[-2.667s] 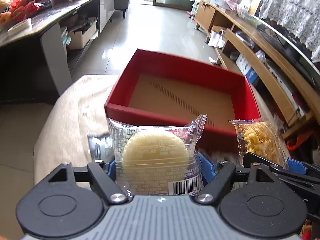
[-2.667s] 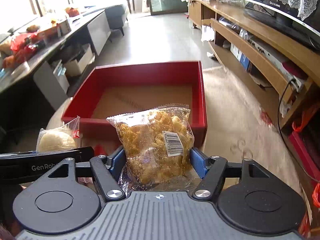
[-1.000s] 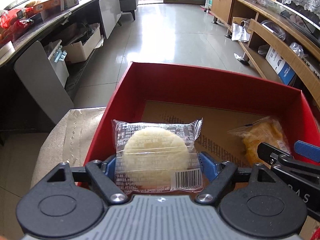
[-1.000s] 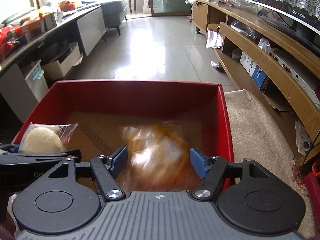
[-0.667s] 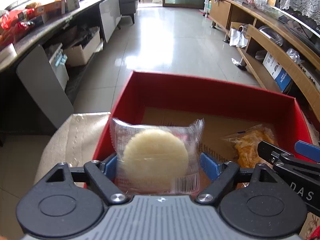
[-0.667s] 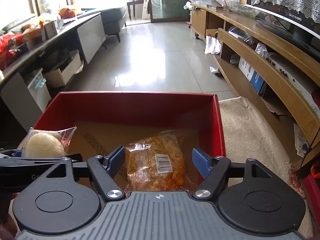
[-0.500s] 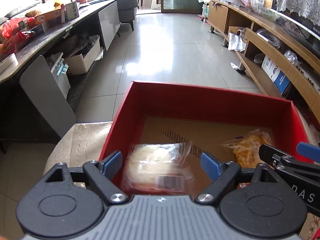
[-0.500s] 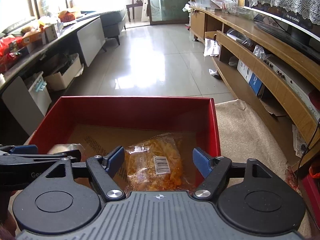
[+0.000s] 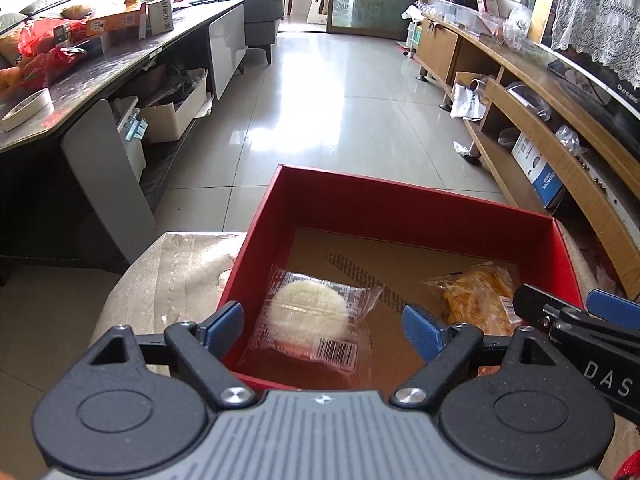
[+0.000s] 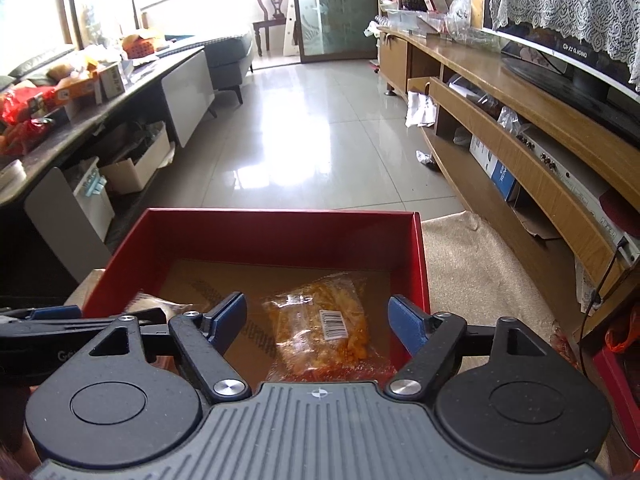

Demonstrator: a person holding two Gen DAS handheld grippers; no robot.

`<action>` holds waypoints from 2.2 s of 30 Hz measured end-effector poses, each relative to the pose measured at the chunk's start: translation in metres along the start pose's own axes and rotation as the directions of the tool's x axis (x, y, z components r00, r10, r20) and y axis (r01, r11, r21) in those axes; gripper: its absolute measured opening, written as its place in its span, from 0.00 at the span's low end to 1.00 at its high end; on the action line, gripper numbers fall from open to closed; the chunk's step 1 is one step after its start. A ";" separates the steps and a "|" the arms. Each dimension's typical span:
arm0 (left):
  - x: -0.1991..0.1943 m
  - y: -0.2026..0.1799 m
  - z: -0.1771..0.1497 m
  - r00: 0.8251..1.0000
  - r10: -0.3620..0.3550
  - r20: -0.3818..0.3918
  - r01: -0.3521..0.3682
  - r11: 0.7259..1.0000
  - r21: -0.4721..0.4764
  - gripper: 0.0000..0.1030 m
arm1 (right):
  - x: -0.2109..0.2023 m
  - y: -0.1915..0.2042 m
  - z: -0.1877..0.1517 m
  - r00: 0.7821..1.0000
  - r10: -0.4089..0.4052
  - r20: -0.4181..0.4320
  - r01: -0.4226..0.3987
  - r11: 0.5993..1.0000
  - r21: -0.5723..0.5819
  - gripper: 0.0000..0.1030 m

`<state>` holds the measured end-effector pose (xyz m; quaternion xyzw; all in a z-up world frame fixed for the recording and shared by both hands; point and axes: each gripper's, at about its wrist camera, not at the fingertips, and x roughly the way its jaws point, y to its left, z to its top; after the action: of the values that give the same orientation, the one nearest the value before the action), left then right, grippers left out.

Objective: Organize snacks
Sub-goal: 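Open both tools to drop the cake and crisps bag into the box, then grasp the silver sachet with the left tool while the right tool grasps the blue pouch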

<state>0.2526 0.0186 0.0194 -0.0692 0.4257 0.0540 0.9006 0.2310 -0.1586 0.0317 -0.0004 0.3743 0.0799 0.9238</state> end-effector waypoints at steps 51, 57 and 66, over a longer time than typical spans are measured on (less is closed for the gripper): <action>-0.048 0.093 -0.087 0.985 -0.093 -0.144 0.073 0.988 -0.138 0.82 | 0.002 0.035 -0.114 0.937 0.126 -0.325 -0.042 0.966 0.255 0.87; -0.047 0.094 -0.094 0.981 -0.097 -0.167 0.077 0.990 -0.120 0.82 | -0.005 0.044 -0.112 0.934 0.153 -0.322 -0.105 0.981 0.160 0.70; -0.037 0.092 -0.118 0.966 -0.095 -0.242 0.060 0.987 -0.146 0.82 | -0.030 0.040 -0.108 0.961 0.078 -0.265 -0.074 0.997 0.028 0.69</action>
<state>0.1254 0.0876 -0.0337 -0.1540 0.5270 0.0389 0.8349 0.1289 -0.1299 -0.0229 0.0113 0.4955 0.1113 0.8614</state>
